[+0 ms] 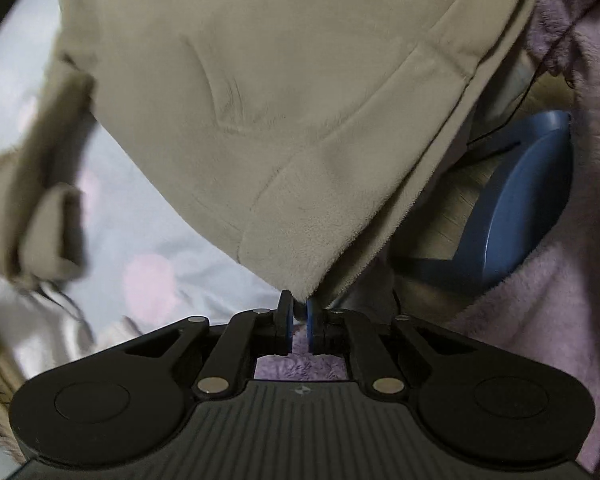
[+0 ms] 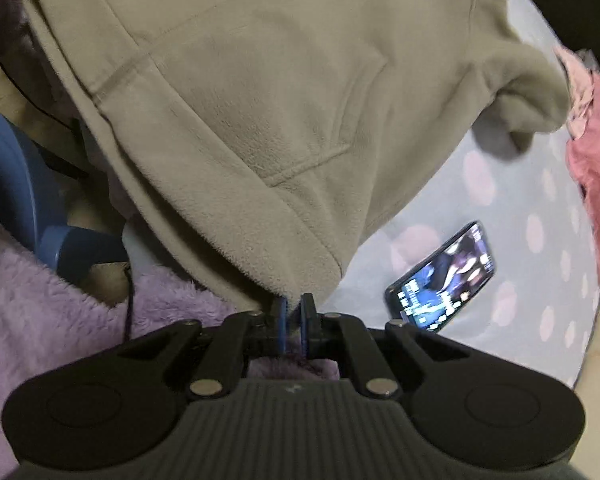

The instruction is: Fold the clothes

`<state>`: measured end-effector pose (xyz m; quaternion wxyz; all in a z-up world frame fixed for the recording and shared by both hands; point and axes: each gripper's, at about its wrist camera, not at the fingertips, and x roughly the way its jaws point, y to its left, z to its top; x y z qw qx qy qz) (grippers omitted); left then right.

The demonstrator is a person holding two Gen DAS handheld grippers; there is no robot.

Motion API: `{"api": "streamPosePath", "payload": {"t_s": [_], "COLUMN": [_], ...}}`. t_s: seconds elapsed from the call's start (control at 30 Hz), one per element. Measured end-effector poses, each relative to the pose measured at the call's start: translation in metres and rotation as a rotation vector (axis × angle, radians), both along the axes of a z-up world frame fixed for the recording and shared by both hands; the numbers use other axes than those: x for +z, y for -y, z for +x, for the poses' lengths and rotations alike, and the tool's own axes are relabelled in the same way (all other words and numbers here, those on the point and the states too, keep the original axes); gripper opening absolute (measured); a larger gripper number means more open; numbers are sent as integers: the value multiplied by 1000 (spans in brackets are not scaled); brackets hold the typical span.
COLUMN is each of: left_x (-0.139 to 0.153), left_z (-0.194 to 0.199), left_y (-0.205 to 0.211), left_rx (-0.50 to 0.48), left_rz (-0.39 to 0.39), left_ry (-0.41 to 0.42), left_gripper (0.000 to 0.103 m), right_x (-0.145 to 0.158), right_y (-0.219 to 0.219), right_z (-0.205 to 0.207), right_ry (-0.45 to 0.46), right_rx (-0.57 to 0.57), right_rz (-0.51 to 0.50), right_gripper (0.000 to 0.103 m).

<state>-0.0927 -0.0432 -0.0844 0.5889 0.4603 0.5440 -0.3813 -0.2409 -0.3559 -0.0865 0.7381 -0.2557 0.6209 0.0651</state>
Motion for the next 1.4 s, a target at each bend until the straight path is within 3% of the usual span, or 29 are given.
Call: {"api": "streamPosePath", "payload": {"t_s": [0.1, 0.2, 0.23, 0.3, 0.37, 0.63, 0.77, 0.9, 0.93, 0.97, 1.0, 1.03, 1.07, 1.13, 1.2, 1.27, 1.4], "left_x": [7, 34, 44, 59, 63, 10, -22, -53, -57, -62, -66, -66, -62, -48, -28, -5, 18], "left_z": [8, 12, 12, 8, -1, -52, -77, -99, -100, -101, -102, -101, -99, -94, -86, -76, -67], "left_y": [-7, -16, -17, -16, -6, 50, 56, 48, 47, 45, 44, 43, 42, 36, 31, 25, 15], "left_rx": [38, 50, 49, 30, -19, -305, -442, -604, -618, -630, -641, -633, -617, -576, -510, -444, -405], "left_rz": [-39, -157, -203, -273, -306, -239, -182, -105, -94, -84, -74, -73, -82, -121, -159, -212, -223], "left_ry": [-50, -94, -93, -50, 3, 67, 141, 268, 303, 338, 372, 387, 376, 332, 285, 223, 108], "left_gripper": [12, 27, 30, 46, 50, 53, 59, 61, 60, 51, 36, 30, 22, 7, 4, 4, 3], "right_x": [1, 17, 25, 34, 41, -11, -37, -52, -56, -61, -66, -70, -71, -67, -52, -33, -4], "right_y": [5, -2, -6, -14, -21, -83, -102, -107, -107, -107, -107, -107, -107, -107, -104, -98, -83], "right_z": [4, -6, -8, -8, -7, -3, -10, -17, -17, -17, -16, -17, -17, -17, -15, -11, -6], "right_ry": [-23, 2, 21, 61, 96, 99, 96, 67, 65, 62, 61, 63, 68, 87, 105, 97, 25], "right_rx": [-11, 10, 22, 49, 101, 372, 487, 551, 556, 554, 553, 556, 556, 543, 508, 455, 403], "right_rz": [51, 100, 106, 121, 145, 120, 33, -45, -75, -113, -157, -193, -216, -241, -200, -120, 63], "right_gripper": [15, 37, 42, 43, 47, 47, 65, 75, 75, 74, 72, 65, 44, 23, 11, 8, 7]}}
